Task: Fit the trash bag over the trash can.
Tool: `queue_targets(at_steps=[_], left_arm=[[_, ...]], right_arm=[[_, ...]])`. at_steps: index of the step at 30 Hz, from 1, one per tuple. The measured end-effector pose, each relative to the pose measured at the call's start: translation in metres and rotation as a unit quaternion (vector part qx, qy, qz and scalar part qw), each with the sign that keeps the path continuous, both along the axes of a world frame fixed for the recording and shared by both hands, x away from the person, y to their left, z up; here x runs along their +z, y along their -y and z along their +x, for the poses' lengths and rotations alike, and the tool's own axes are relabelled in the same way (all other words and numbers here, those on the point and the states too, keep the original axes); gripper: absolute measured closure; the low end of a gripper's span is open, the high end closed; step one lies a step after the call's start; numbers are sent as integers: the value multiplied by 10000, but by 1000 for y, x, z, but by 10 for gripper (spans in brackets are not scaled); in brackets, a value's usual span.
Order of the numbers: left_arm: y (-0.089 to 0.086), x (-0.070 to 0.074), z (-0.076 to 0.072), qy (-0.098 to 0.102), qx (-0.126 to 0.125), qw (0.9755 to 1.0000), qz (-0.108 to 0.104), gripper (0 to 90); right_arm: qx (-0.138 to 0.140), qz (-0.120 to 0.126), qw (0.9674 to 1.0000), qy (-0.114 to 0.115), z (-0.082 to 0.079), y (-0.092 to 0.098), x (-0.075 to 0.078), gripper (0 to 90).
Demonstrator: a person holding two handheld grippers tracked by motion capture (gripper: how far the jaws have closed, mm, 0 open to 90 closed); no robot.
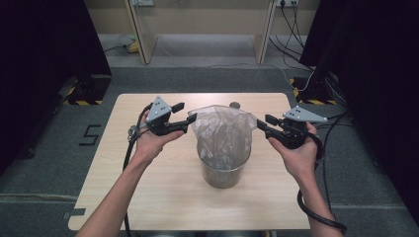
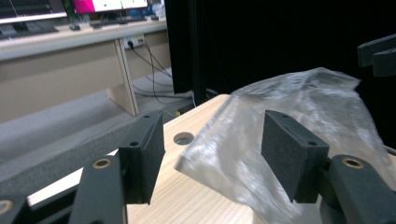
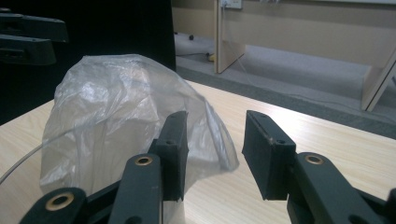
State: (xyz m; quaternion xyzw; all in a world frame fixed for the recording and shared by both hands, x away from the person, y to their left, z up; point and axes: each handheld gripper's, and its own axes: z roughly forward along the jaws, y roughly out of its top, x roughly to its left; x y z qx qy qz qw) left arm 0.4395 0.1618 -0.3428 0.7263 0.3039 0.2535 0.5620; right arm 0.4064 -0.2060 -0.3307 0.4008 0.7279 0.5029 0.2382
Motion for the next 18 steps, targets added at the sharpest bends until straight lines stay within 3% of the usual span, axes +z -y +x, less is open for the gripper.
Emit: queue_targets(at_steps=[4,7,12,18], left_arm=[[7,-4,8,-189,-103,9996,186,422],[6,-8,13,-371,-67,9992,104,462],[1,-8,17,-500,15,9987,-108,488],[3,-10,23,-592,39,9982,-11,477]], right_arm=[[-18,8,9999,-102,12,-5,-2,595],[-21,-3,9999,-168,16,-8,-4,595],[0,-42,9998,-175,18,-10,-6,603],[5,-46,9998,-211,19,-10,-7,621]])
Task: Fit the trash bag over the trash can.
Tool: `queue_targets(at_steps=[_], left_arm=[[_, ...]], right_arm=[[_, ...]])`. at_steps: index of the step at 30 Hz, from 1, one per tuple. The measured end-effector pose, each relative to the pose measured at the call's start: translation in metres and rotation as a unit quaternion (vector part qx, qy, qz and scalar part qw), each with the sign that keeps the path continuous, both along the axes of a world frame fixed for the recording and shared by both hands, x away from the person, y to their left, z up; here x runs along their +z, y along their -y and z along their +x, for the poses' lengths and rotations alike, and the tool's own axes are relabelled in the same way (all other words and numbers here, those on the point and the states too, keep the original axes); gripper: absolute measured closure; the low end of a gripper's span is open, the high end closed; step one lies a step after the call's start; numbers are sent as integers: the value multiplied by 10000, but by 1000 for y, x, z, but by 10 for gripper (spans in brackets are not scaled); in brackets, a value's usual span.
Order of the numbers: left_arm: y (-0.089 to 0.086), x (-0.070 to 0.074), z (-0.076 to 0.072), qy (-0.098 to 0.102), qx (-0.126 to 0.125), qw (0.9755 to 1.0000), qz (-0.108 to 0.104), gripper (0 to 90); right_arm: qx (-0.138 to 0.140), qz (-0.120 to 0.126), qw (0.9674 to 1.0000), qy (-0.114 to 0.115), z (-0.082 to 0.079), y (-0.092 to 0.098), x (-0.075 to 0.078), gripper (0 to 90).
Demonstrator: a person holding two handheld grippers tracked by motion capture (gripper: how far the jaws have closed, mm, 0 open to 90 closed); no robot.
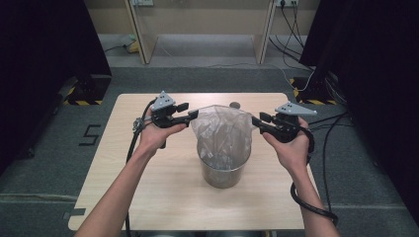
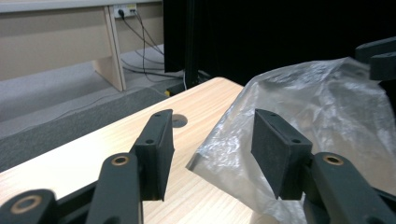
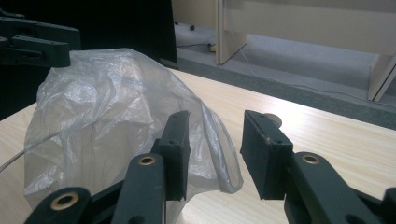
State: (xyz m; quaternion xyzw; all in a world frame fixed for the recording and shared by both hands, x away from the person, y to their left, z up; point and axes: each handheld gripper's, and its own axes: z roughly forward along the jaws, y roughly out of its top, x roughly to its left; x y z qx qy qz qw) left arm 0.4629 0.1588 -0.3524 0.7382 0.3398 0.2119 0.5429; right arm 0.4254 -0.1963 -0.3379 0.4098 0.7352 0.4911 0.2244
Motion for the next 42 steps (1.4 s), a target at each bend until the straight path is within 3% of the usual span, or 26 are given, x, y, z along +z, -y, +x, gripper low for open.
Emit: queue_targets(at_steps=[3,7,11,15,22,27,31,35,42], left_arm=[[2,-1,1,-32,-110,9999,35,495],[3,-6,3,-123,-307,9985,439,603],[5,-7,1,-147,-568,9958,707,709],[5,-4,-1,-153,-714,9946,738,783],[6,7,-13,65,-969,9922,781,898],[5,14,-19,274,-1059,9924,555,897],[6,15,-17,402,-873,9941,512,650],[10,12,-14,355,-905,9939,530,508],[14,-1,1,79,-909,9929,763,517]], right_arm=[[10,-23,10000,-22,1,0,-1,651],[94,-87,9999,-46,1,0,-2,736],[178,-130,9997,-76,-2,1,-2,820],[270,-129,9995,-102,-4,3,-2,888],[353,-92,9993,29,-13,5,3,900],[408,-116,9991,90,-18,7,5,900],[398,-132,9991,100,-18,8,4,900],[389,-116,9991,91,-17,7,3,900],[392,-103,9991,103,-17,6,2,900]])
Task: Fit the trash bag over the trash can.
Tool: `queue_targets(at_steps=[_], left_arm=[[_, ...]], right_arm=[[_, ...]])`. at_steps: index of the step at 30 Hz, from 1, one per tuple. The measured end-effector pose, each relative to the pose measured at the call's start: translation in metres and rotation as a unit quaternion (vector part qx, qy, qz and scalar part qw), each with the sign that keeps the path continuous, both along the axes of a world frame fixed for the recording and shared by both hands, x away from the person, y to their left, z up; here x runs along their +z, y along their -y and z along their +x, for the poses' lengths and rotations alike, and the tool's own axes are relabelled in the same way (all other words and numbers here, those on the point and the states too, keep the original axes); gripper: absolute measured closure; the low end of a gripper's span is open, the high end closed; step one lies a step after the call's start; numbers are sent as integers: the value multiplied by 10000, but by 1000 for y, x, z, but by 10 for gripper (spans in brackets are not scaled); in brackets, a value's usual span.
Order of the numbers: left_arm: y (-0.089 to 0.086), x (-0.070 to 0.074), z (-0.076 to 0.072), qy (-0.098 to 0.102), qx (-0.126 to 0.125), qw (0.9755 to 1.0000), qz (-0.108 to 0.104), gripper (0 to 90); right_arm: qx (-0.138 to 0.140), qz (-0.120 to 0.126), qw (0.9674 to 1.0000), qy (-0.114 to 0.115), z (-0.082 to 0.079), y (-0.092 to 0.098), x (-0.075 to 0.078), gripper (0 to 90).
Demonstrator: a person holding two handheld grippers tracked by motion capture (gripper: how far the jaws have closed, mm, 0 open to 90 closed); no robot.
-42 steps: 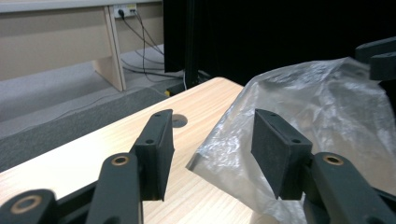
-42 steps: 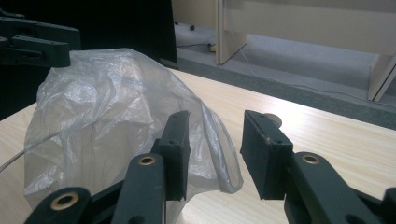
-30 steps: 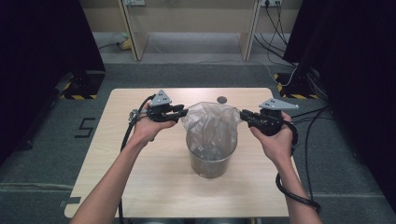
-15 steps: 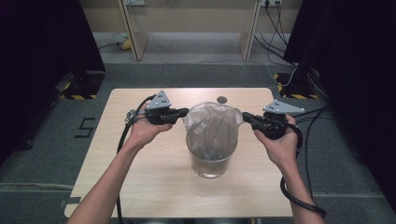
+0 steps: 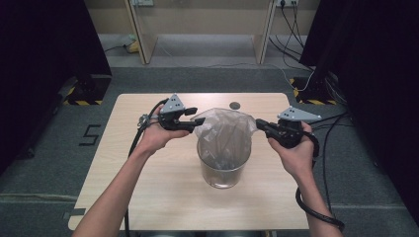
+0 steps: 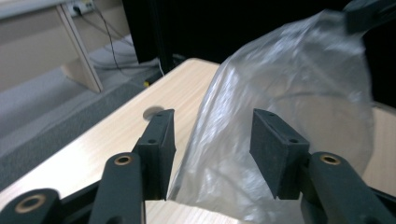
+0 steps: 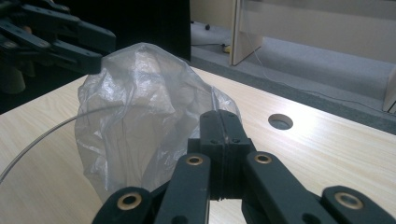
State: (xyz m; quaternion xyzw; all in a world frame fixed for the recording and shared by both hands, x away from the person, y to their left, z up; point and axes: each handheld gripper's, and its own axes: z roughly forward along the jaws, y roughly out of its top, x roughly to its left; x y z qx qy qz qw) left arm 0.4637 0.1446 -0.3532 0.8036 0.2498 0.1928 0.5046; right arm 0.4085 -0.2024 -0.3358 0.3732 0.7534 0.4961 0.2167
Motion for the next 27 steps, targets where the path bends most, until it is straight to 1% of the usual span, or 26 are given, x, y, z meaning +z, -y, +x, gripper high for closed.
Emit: queue_targets(at_steps=[2,3,4,5,6,7,8,10,13,16,19,22,25,27], left_arm=[[2,-5,3,-108,-64,9999,107,562],[2,-7,4,-185,-132,9996,158,617],[3,-8,4,-266,-187,9992,229,711],[3,-9,4,-275,-210,9989,325,791],[3,-9,2,-206,-232,9989,361,849],[2,-8,0,-127,-265,9990,336,885],[2,-7,-3,-56,-299,9990,331,897],[0,-4,-11,175,-381,9980,468,899],[-3,-3,-24,395,-560,9964,491,900],[-7,-4,-35,523,-668,9952,488,900],[-10,-5,-47,672,-771,9933,544,900],[-9,-8,-58,769,-908,9910,615,900],[-10,-11,-68,930,-953,9886,704,900],[-12,-12,-73,1049,-910,9878,699,900]], right_arm=[[0,-3,10000,-6,0,0,0,900],[8,-6,10000,0,0,0,-1,900],[13,-4,10000,-1,-1,1,-1,900],[16,-5,10000,-4,-1,1,-1,900],[28,-2,10000,0,-2,1,-1,900],[44,-7,10000,7,-3,2,-1,900],[53,-10,10000,17,-3,2,-1,900],[86,-9,10000,19,-6,3,-1,900],[157,-28,9999,64,-12,6,-2,900],[252,-6,9997,68,-19,8,-3,900],[346,-36,9994,72,-27,9,-7,900],[458,-90,9989,41,-36,9,-12,900],[560,-118,9984,19,-44,10,-17,900],[591,-194,9981,24,-49,10,-20,900]])
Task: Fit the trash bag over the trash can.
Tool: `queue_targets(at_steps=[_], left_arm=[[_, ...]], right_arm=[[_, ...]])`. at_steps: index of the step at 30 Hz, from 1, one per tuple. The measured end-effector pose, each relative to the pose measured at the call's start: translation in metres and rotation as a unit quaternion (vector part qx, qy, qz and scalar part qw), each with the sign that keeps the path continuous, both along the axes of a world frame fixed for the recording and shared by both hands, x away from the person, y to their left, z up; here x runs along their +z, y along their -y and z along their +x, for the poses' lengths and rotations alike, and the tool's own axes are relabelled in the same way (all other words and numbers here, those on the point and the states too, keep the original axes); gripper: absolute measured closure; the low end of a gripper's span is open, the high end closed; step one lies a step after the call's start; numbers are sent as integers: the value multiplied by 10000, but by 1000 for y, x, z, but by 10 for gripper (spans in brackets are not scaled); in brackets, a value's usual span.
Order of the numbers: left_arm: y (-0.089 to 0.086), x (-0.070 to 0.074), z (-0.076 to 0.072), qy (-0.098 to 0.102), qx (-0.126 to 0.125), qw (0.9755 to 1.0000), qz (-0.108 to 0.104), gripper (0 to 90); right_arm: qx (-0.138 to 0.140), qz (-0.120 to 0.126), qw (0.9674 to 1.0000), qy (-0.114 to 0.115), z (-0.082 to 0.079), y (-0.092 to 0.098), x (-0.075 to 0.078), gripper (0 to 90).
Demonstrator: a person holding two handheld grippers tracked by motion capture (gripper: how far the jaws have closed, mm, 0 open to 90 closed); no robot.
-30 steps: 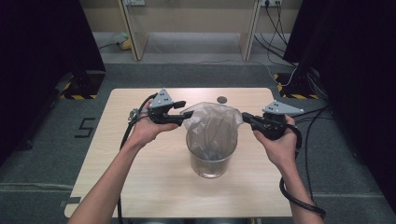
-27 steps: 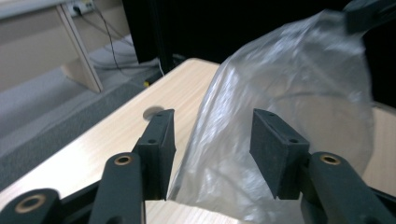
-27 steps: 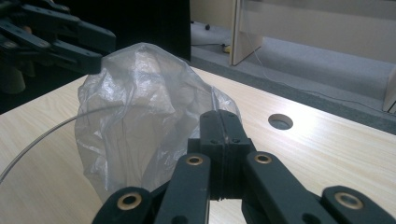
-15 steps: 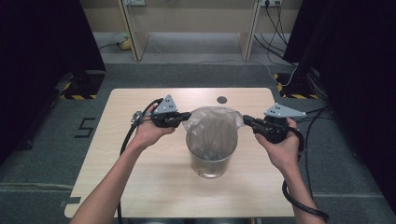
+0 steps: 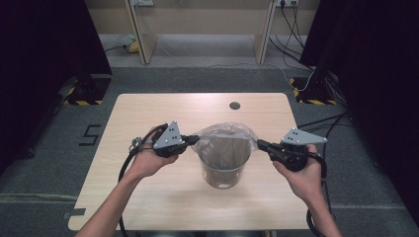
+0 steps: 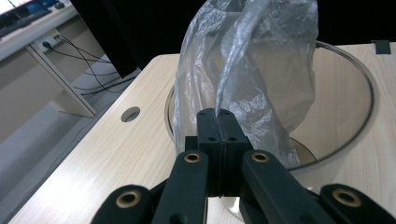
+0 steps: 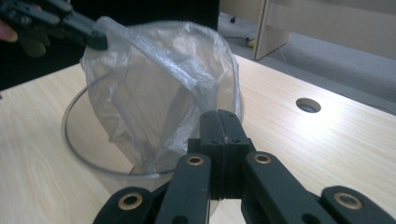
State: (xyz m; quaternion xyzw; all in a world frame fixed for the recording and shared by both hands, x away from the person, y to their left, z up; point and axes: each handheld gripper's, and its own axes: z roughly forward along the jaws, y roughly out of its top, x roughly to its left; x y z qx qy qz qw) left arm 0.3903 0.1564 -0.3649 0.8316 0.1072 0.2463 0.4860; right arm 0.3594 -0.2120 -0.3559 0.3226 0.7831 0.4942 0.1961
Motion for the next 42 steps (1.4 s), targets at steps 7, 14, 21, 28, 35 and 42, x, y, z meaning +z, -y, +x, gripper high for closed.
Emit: queue_targets(at_steps=[7,14,21,28,35,42], left_arm=[[-2,-2,-12,285,-10,9995,126,895],[-5,-9,-27,335,-312,9980,436,900],[-7,-23,-41,369,-499,9949,792,900],[-4,-29,-46,374,-586,9927,982,900],[9,-20,-61,637,-383,9927,950,670],[21,-10,-71,1062,-121,9925,595,542]], right_arm=[[56,-86,9999,25,-5,-4,-5,900],[90,-161,9998,-17,-12,-4,-11,900],[217,-289,9992,-171,-23,-1,-22,900],[403,-504,9975,-280,-28,-6,-27,900],[506,-552,9970,-189,-32,-12,-21,900],[498,-577,9970,-158,-33,-15,-19,900]])
